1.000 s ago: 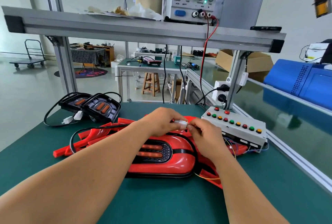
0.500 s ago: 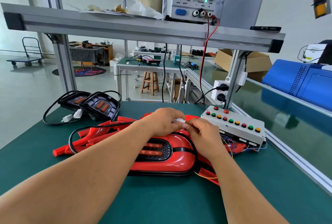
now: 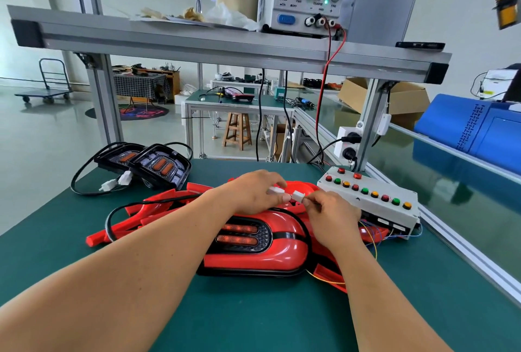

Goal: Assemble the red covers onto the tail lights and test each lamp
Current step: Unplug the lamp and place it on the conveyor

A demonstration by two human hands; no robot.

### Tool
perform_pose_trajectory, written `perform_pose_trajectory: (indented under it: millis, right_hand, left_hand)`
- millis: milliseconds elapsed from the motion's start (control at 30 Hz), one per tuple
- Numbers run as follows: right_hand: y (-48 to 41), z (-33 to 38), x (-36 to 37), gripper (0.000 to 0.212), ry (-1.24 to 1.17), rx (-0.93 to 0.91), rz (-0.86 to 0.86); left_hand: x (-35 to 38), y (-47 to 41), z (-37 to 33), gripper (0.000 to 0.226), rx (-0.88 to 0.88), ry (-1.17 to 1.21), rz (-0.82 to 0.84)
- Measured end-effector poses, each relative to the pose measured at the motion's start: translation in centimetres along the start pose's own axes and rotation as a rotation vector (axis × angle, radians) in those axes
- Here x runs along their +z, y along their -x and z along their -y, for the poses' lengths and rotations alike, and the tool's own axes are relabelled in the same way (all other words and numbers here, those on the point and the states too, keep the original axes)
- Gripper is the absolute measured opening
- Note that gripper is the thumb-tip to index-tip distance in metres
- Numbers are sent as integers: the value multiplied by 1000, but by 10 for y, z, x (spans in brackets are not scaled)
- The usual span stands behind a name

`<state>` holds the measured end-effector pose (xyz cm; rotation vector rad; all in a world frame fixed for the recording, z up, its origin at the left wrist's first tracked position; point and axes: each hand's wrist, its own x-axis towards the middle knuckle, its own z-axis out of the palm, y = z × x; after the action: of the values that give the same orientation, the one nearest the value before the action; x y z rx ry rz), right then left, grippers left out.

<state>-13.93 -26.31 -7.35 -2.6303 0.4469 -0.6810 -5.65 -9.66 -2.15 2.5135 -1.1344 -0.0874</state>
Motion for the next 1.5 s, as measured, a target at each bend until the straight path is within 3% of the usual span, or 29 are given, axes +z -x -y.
perform_pose_trajectory:
  millis: [133, 233, 333, 467, 600, 767, 933, 1133, 1300, 1500]
  right_hand:
    - [0, -1, 0, 28, 105, 31, 21]
    - [1, 3, -3, 27, -11, -60, -10]
    - [5, 14, -6, 30, -174, -186, 64]
    - [13, 22, -3, 44, -207, -223, 287]
    - [17, 24, -1, 44, -256, -182, 376]
    - [17, 25, 1, 44, -244, -195, 380]
    - [16, 29, 0, 46, -321, -202, 402]
    - [17, 32, 0, 45, -498, -158, 375]
    - [19, 31, -3, 33, -578, -193, 383]
    - [23, 37, -2, 33, -857, -139, 381]
  left_hand:
    - [-23, 20, 7, 49, -12, 186, -11]
    - [-46, 47, 35, 40, -89, 272, -215]
    - [-56, 86, 77, 37, -278, 136, -347]
    - [-46, 127, 114, 42, -594, -82, -250]
    - [-27, 139, 120, 42, -687, 21, -292]
    - [-28, 142, 125, 36, -679, -5, -450]
    - [-50, 137, 109, 30, -539, 53, -656]
    - [-66, 132, 92, 31, -299, 42, -611]
    - [-77, 132, 88, 31, -220, 8, -532]
    - [-83, 135, 82, 33, -137, 209, -446]
